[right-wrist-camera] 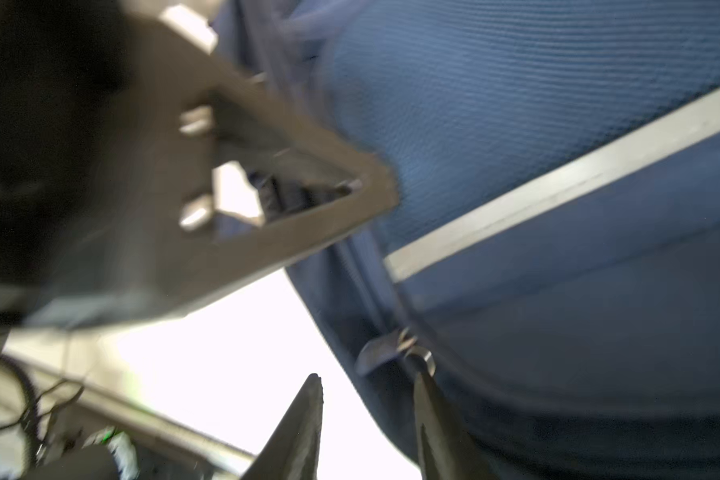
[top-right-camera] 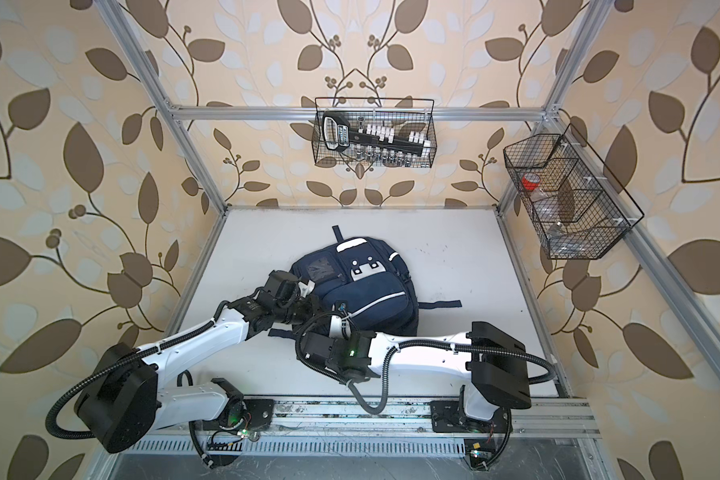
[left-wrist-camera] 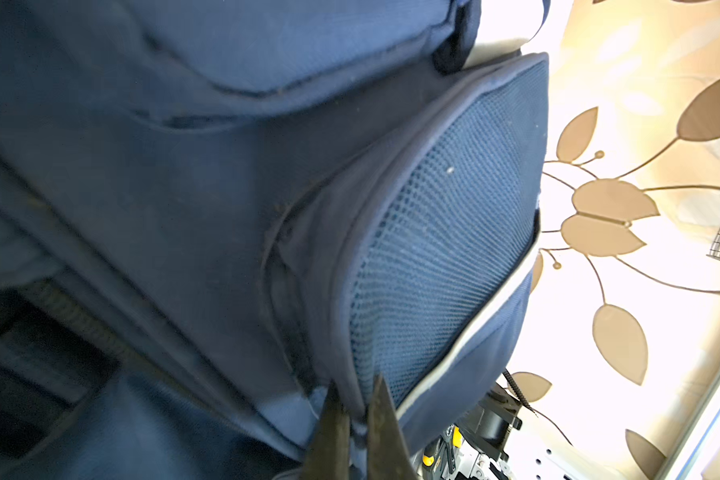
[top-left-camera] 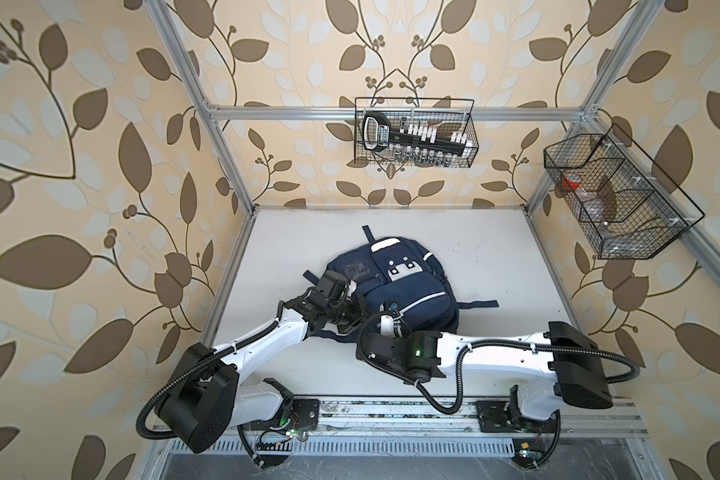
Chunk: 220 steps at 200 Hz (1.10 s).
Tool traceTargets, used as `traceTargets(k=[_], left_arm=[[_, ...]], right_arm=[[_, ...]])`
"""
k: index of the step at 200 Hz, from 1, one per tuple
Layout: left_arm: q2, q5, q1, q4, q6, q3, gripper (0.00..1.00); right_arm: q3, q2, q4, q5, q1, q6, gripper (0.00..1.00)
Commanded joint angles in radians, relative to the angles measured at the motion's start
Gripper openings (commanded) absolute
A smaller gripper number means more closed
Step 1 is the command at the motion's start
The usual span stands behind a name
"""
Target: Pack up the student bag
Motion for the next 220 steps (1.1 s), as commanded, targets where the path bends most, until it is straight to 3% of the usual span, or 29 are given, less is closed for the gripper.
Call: traceTargets(k=[1,92,128,161,220], left_arm=[[-0.024,0.040,0.000,0.107,0.010,0.034,0.00],[-0.022,0.061,0.000,0.127,0.003,0.036,0.00],[-0.031,0.059,-0.001,0.121,0.006,0.029,0.00],[-0.028,0.051,-0.001,0.117,0.011,0.029,0.00],[-0.006,0.035,-0.001,0.150,0.016,-0.010,0.00]], right_arm=[[0.037,0.031,-0.058,-0.019,-0.038,0.077,0.38],[0.106,0.122,-0.090,0.004,-0.069,0.081,0.30],[0.130,0.133,-0.080,-0.004,-0.085,0.052,0.19],[0.127,0.120,-0.077,-0.025,-0.080,0.054,0.00],[0.140,0.070,-0.077,-0.040,-0.067,0.044,0.00]])
